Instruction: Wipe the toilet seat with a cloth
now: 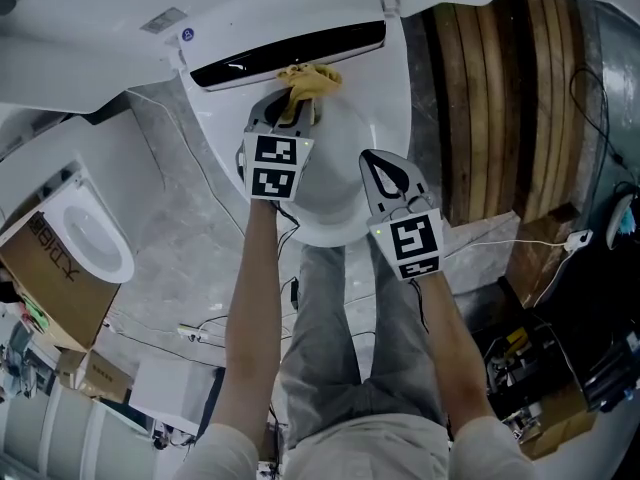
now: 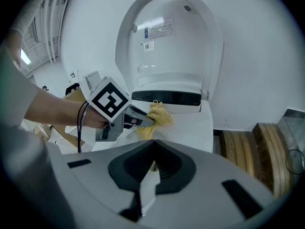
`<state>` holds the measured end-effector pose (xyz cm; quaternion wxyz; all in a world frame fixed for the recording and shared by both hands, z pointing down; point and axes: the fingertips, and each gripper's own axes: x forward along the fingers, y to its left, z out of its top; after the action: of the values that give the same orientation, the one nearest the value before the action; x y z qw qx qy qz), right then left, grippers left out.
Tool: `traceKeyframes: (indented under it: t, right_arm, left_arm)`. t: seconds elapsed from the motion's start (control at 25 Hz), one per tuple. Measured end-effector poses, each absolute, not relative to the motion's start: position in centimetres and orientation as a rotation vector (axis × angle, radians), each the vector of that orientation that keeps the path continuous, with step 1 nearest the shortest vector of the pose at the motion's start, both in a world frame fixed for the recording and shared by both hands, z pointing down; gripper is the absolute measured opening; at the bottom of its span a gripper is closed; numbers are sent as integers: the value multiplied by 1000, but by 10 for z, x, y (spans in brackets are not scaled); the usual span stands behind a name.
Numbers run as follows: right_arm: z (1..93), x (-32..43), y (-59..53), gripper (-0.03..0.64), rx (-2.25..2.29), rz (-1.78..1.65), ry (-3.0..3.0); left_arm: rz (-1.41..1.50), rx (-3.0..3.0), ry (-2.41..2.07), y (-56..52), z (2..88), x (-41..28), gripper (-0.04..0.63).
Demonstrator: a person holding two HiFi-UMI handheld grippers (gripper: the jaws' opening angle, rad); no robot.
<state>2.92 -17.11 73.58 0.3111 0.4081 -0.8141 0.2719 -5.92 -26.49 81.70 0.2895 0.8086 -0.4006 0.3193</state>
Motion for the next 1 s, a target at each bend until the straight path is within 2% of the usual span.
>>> traceKeyframes:
  t: [1.0]
  right_arm:
    - [731, -28, -155, 6, 944, 672, -2220]
  left_arm:
    - [820, 2017, -1254, -241, 814, -154, 83]
